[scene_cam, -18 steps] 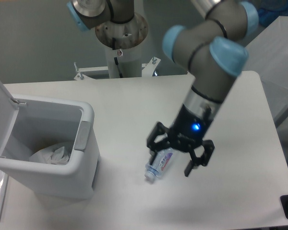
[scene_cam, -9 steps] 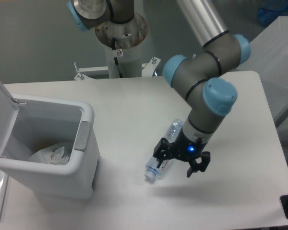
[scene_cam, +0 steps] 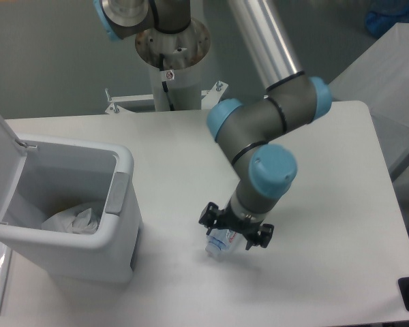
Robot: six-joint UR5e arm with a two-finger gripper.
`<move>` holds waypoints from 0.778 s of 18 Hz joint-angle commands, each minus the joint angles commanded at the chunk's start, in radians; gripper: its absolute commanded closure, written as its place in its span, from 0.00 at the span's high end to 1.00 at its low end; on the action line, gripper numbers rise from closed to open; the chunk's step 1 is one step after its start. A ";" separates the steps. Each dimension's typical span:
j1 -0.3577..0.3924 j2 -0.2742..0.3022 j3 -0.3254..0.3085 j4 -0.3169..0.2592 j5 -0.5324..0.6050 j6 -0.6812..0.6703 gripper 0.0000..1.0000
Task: Place the trash in the trash can
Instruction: 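Rotate the gripper and lower it around the bottle's middle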
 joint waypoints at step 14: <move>-0.091 -0.085 0.046 -0.071 0.130 -0.063 0.86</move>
